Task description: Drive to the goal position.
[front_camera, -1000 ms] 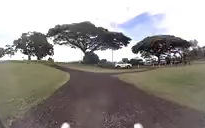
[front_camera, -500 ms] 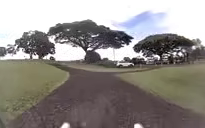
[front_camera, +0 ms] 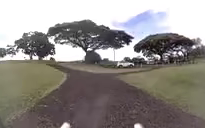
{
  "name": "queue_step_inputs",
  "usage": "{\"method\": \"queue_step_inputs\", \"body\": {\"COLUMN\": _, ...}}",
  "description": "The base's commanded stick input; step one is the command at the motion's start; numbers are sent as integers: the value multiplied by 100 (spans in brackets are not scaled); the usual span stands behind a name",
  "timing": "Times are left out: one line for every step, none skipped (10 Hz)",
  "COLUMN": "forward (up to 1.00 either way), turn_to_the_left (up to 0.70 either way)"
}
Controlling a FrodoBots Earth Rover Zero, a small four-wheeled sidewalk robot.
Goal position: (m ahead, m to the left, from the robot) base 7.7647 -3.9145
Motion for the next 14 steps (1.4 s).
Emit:
{"method": "queue_step_inputs", "body": {"forward": 70, "turn_to_the_left": 35}}
{"method": "queue_step_inputs", "body": {"forward": 70, "turn_to_the_left": 35}}
{"method": "queue_step_inputs", "body": {"forward": 70, "turn_to_the_left": 1}}
{"method": "queue_step_inputs", "body": {"forward": 70, "turn_to_the_left": 0}}
{"method": "queue_step_inputs", "body": {"forward": 70, "turn_to_the_left": 0}}
{"method": "queue_step_inputs", "body": {"forward": 70, "turn_to_the_left": 0}}
{"method": "queue_step_inputs", "body": {"forward": 70, "turn_to_the_left": 0}}
{"method": "queue_step_inputs", "body": {"forward": 70, "turn_to_the_left": 0}}
{"method": "queue_step_inputs", "body": {"forward": 70, "turn_to_the_left": 0}}
{"method": "queue_step_inputs", "body": {"forward": 70, "turn_to_the_left": 0}}
{"method": "queue_step_inputs", "body": {"forward": 70, "turn_to_the_left": 0}}
{"method": "queue_step_inputs", "body": {"forward": 70, "turn_to_the_left": 0}}
{"method": "queue_step_inputs", "body": {"forward": 70, "turn_to_the_left": 0}}
{"method": "queue_step_inputs", "body": {"forward": 70, "turn_to_the_left": 0}}
